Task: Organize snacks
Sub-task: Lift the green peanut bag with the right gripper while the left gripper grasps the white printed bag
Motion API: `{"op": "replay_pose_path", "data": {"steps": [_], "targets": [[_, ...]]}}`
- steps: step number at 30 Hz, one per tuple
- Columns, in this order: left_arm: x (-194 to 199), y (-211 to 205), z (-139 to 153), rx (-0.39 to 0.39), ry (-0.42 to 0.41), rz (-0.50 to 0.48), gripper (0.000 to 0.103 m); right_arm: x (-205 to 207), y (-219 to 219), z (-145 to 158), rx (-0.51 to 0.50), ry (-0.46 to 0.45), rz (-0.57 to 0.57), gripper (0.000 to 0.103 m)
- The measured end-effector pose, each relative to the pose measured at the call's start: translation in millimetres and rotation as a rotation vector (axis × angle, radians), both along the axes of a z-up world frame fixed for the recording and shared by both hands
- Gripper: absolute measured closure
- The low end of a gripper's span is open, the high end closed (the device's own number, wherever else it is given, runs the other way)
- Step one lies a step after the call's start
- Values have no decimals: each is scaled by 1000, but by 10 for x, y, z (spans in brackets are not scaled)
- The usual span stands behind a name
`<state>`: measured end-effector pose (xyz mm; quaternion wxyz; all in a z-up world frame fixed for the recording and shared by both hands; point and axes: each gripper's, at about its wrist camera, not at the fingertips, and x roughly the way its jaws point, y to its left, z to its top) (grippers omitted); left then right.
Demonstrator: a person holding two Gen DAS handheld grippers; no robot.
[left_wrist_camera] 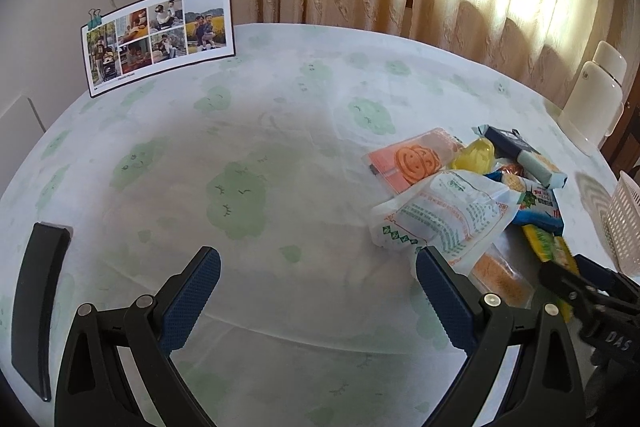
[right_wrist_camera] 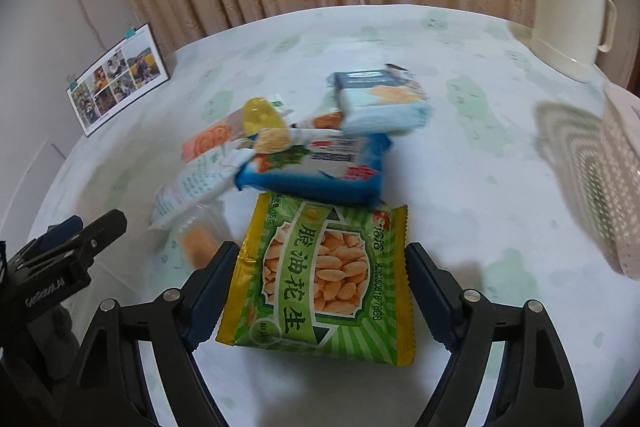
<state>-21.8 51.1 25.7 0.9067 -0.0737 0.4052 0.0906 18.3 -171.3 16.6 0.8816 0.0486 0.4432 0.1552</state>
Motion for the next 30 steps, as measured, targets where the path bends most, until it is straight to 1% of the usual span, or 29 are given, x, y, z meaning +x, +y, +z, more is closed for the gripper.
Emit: {"op": "replay_pose_path", "data": {"steps": [3, 6, 9, 12, 15, 18, 21, 24, 25, 29, 30], "targets": [[11, -68, 5, 15, 4, -25, 6, -40, -149, 0, 13, -1, -25, 21], [26, -177, 35, 23, 6, -79, 6, -73, -286, -6, 18, -1, -43, 21], [86, -301, 75, 29, 23, -157, 6, -104, -387, -14, 17, -1, -55, 21], [192, -426, 91, 21, 57, -251, 6, -115, -440, -20, 21, -5, -62, 21], [333, -524, 70, 22, 94, -315, 6, -116, -443, -25, 22, -7, -61, 21], [490, -554, 18, 34, 129, -328, 6, -119, -457, -28, 27, -9, -55, 20], [632, -552, -49, 26, 162, -331, 11, -123, -469, -33, 36, -6, -53, 19], [702, -559, -92, 9, 169, -339, 13, -120, -470, -37, 41, -2, -52, 18], [723, -558, -100, 1, 170, -343, 16, -122, -471, -39, 42, -1, -51, 18], [784, -503, -140, -28, 170, -335, 23, -118, -457, -47, 45, -3, -47, 16], [798, -485, -150, -33, 170, -333, 27, -114, -453, -48, 41, -3, -45, 15]]}}
